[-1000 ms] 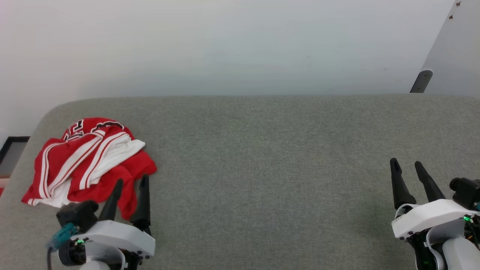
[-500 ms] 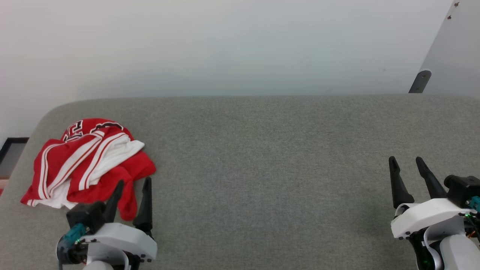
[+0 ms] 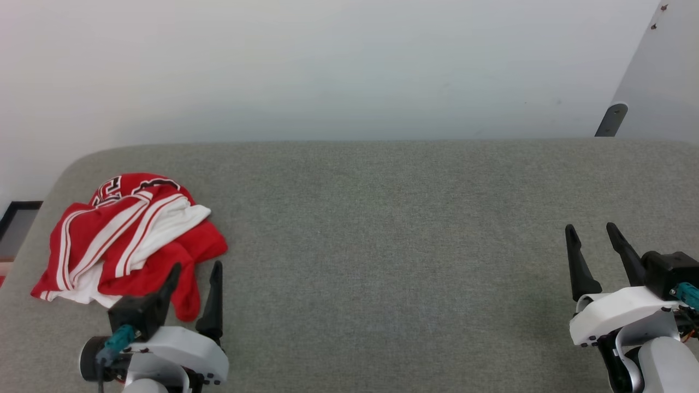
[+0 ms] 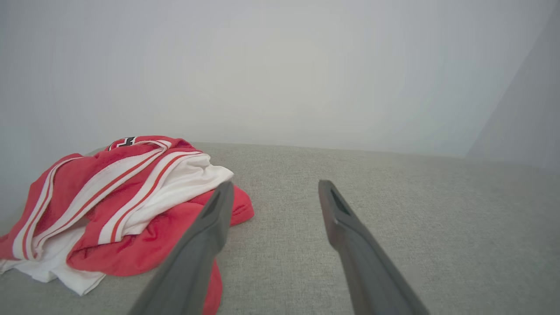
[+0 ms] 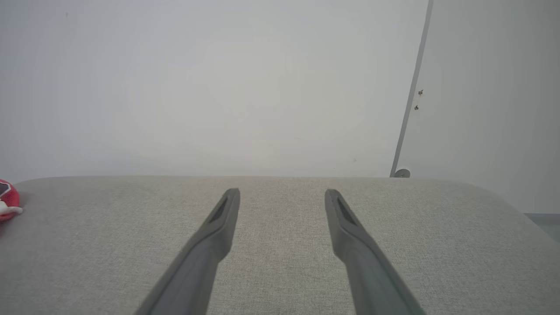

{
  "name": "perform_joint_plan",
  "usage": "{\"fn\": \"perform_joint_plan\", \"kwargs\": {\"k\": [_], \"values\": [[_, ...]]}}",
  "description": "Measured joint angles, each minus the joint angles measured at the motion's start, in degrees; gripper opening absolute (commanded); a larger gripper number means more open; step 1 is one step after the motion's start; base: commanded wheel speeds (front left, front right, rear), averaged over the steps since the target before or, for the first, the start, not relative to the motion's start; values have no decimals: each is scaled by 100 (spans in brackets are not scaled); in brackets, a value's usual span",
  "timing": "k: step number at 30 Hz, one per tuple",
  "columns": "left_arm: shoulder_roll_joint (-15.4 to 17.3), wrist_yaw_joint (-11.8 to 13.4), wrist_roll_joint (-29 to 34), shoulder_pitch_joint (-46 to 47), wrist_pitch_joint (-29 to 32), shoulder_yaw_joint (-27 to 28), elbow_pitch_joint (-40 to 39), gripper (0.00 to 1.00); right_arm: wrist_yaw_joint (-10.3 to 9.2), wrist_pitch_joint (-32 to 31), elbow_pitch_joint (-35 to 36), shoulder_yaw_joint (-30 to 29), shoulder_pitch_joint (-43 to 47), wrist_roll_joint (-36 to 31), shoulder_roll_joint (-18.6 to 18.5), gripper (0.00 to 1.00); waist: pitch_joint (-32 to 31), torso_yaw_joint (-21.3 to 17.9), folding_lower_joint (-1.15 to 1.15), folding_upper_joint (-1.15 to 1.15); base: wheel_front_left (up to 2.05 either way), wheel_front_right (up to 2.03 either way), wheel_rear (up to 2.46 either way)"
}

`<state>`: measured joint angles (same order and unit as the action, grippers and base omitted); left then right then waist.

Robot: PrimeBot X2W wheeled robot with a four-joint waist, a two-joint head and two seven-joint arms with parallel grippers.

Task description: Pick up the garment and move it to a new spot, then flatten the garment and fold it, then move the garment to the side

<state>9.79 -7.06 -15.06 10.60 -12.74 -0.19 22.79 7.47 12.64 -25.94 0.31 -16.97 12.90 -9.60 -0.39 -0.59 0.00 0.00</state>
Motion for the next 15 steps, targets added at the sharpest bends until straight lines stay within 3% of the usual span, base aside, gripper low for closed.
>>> {"fn": "perform_joint_plan", "kwargs": {"k": [15], "values": [[-2,-18,380,75,-166,49,215,100,0,168,-38,-189,-4,-488,-27,100,-23,1,0,0,0,0,0]]}}
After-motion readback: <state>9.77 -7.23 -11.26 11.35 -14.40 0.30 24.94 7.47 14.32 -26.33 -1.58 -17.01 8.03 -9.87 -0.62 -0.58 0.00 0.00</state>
